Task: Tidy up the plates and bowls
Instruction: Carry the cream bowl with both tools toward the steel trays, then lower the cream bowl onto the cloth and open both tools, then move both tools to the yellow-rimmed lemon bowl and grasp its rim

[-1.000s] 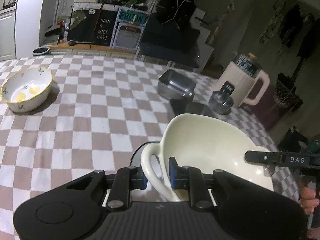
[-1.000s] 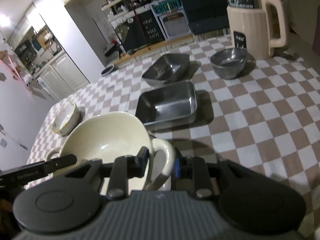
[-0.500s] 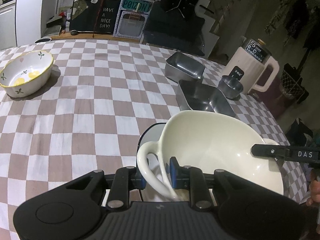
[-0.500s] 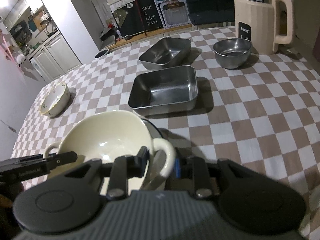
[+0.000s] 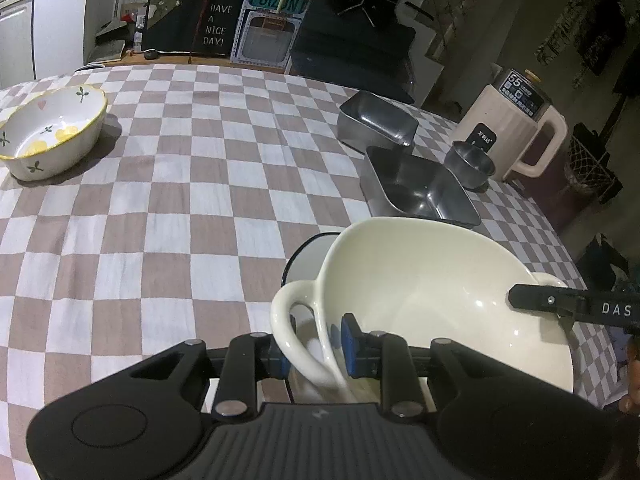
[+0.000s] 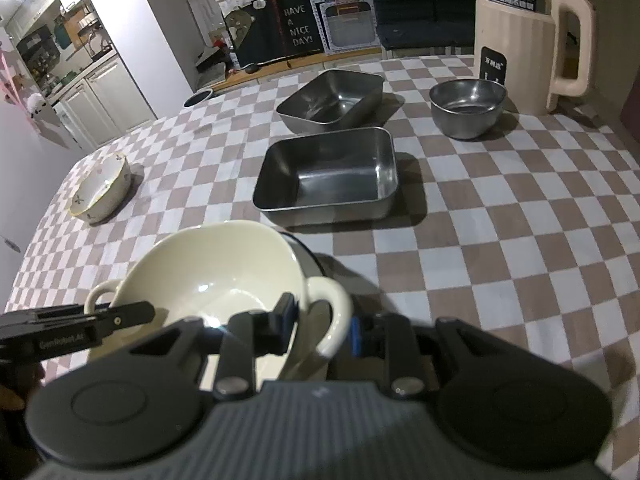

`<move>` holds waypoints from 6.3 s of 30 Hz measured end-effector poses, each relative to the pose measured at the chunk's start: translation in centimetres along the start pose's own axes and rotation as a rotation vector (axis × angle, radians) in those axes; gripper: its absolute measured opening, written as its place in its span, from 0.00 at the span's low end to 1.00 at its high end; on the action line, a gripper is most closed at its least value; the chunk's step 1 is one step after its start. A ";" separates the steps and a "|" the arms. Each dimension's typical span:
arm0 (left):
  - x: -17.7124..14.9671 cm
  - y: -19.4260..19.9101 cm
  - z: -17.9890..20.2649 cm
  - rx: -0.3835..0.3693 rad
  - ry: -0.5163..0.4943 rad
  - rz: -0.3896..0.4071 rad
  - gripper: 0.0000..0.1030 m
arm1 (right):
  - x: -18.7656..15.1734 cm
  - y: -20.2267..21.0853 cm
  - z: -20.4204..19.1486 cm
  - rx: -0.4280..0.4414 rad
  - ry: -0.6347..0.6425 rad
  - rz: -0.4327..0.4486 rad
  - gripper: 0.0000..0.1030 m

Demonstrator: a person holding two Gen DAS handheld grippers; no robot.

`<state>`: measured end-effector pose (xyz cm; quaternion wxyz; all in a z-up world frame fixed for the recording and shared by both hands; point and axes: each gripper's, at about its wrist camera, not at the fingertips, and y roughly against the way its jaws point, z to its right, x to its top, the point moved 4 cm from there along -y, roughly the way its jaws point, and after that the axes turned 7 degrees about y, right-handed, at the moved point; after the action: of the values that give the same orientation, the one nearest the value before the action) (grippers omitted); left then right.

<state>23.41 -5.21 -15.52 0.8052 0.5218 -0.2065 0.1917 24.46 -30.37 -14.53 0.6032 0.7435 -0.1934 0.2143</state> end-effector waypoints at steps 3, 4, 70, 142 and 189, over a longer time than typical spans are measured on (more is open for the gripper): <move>0.0 0.1 0.2 0.010 -0.013 -0.001 0.26 | 0.0 0.0 0.1 0.000 -0.002 -0.002 0.31; 0.0 0.2 0.4 0.017 -0.023 0.003 0.27 | 0.0 0.0 0.1 0.002 -0.003 -0.001 0.31; -1.1 -1.4 0.1 0.068 -0.108 -0.068 0.33 | -0.2 -2.1 -1.0 -0.047 0.069 -0.116 0.35; -0.5 6.0 1.8 0.117 -0.095 0.039 1.00 | -1.9 2.4 -0.5 0.003 0.025 -0.037 1.00; 17.1 5.8 -26.9 0.279 0.181 0.249 0.47 | 15.0 -17.8 -22.4 0.312 -0.183 0.033 0.47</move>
<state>38.37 23.31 -11.96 0.7106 0.5793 -0.1677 0.3623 44.74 -5.38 -16.69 0.4570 0.8411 -0.2241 0.1827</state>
